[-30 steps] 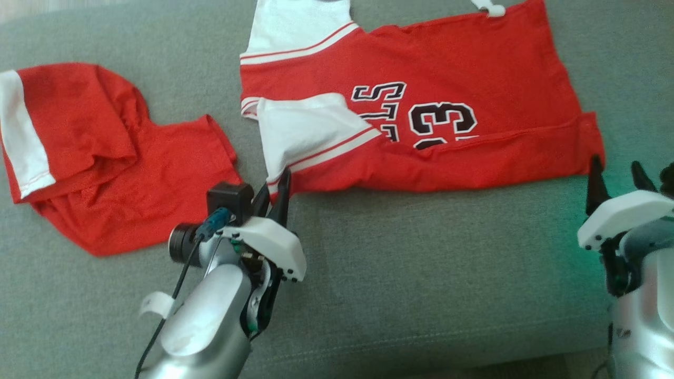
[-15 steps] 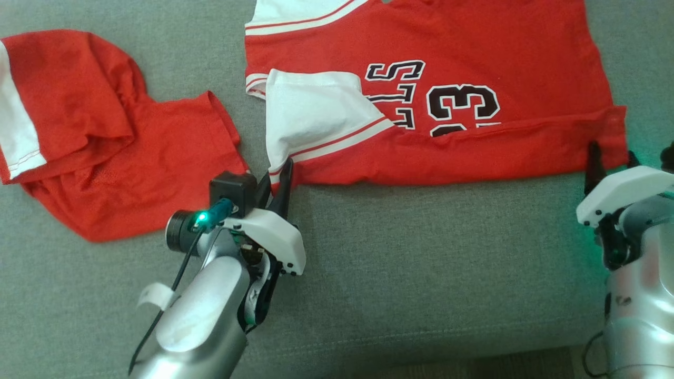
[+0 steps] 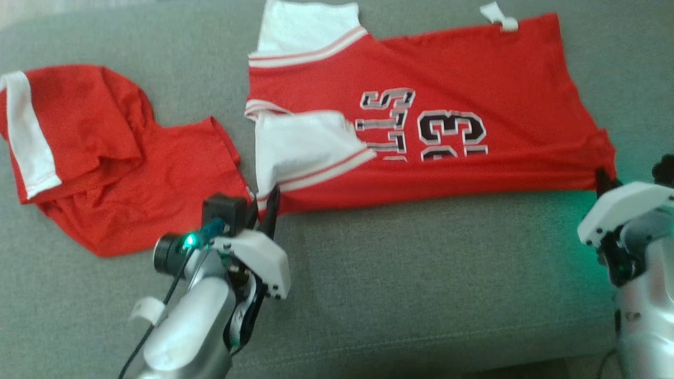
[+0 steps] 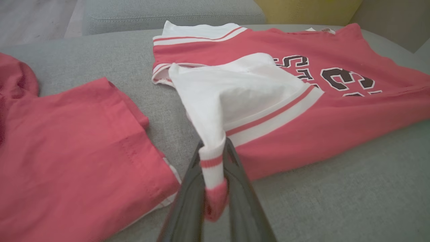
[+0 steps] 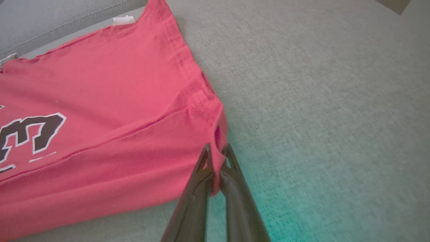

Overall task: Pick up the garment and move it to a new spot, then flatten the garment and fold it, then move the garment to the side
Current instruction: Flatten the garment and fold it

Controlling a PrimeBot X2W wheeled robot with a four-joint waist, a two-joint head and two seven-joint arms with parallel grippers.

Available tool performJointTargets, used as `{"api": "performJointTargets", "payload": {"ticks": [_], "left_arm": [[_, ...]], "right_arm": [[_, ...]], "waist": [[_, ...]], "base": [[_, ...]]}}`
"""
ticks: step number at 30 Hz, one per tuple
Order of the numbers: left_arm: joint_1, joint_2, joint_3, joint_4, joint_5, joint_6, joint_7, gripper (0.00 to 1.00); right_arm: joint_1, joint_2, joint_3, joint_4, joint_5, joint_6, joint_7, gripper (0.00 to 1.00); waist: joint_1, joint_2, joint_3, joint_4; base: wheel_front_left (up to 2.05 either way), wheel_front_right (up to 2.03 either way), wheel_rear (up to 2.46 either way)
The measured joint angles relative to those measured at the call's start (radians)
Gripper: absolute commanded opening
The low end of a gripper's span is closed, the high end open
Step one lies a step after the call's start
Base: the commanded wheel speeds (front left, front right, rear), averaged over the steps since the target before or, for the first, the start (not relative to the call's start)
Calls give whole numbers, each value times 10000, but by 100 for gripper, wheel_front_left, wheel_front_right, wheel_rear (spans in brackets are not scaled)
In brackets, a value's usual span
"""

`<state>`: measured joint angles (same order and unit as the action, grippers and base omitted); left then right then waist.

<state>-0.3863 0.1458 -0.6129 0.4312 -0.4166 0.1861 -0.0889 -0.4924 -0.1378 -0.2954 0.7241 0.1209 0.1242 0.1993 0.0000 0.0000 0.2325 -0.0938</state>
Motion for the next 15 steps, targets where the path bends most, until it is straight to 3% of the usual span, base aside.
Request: {"api": "performJointTargets", "payload": {"ticks": [9,15], "left_arm": [[865,245,-267,-412,-104,-8,314,0],[1929,654,-652,-1193,-376,-13,1329,0]], "right_arm": [[1039,-652,673,-631,656,2,1666,0],[2233,-982,980,-1601,1183,2,3010,0]], "waist": [[0,0,-1044,-93],[0,0,-1700,-146]], "base": [[0,0,0],[0,0,0]]}}
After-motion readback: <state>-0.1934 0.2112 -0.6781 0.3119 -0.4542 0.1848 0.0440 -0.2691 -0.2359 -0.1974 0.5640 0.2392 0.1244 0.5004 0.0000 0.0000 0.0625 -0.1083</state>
